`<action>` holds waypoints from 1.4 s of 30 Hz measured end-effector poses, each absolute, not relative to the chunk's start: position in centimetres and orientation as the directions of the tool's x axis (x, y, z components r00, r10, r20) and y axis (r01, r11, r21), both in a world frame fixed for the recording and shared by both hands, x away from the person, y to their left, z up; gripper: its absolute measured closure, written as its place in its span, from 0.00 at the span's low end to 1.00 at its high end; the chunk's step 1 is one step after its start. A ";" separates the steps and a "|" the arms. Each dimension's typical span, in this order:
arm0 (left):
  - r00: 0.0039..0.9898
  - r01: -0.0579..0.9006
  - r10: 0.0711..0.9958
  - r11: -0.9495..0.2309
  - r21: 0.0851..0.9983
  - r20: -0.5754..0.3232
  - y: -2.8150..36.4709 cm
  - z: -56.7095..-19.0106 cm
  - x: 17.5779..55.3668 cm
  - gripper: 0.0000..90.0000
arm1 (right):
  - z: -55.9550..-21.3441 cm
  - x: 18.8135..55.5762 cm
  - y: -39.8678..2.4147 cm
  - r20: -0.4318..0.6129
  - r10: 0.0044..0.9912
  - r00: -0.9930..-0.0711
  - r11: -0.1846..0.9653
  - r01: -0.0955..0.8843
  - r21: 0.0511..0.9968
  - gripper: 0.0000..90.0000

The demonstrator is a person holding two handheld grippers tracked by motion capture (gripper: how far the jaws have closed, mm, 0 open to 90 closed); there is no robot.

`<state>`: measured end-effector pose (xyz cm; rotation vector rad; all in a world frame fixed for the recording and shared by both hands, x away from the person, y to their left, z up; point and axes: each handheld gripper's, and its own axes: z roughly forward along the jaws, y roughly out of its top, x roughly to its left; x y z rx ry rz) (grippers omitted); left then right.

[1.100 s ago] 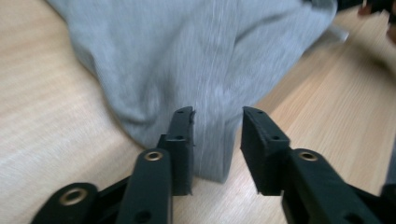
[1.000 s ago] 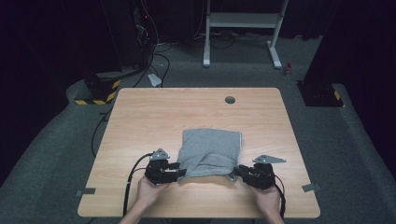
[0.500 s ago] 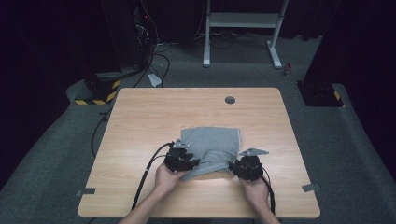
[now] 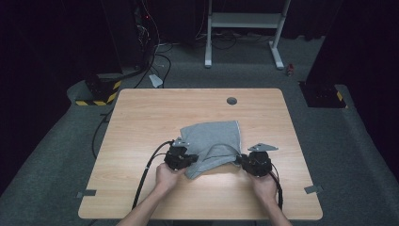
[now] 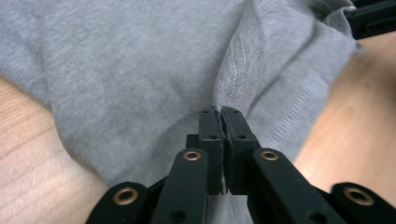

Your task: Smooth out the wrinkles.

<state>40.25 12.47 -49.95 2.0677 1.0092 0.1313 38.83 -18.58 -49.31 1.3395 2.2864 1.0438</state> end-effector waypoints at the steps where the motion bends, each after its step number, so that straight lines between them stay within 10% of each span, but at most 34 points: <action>1: 0.678 0.614 0.693 -0.352 0.707 -0.244 12.5 -49.9 39.9 0.98 | -49.3 38.5 -18.8 0.110 0.843 -0.527 0.303 0.634 0.712 0.84; 14: 0.700 0.574 0.703 -0.449 0.685 -0.126 12.5 -50.5 35.0 0.62 | -50.0 36.5 -18.7 0.121 0.848 -0.517 0.281 0.629 0.725 0.74; 22: 0.674 0.592 0.731 -0.453 0.666 -0.102 13.1 -51.0 34.6 0.83 | -50.2 36.4 -18.7 0.116 0.838 -0.533 0.301 0.629 0.717 0.97; 36: 0.651 0.597 0.749 -0.407 0.692 -0.121 13.2 -50.9 34.6 0.85 | -50.3 37.2 -19.2 0.139 0.870 -0.473 0.238 0.650 0.722 0.73; 42: 0.651 0.588 0.750 -0.402 0.702 -0.116 13.6 -50.7 34.2 0.95 | -50.5 37.7 -18.8 0.119 0.863 -0.491 0.270 0.646 0.714 0.97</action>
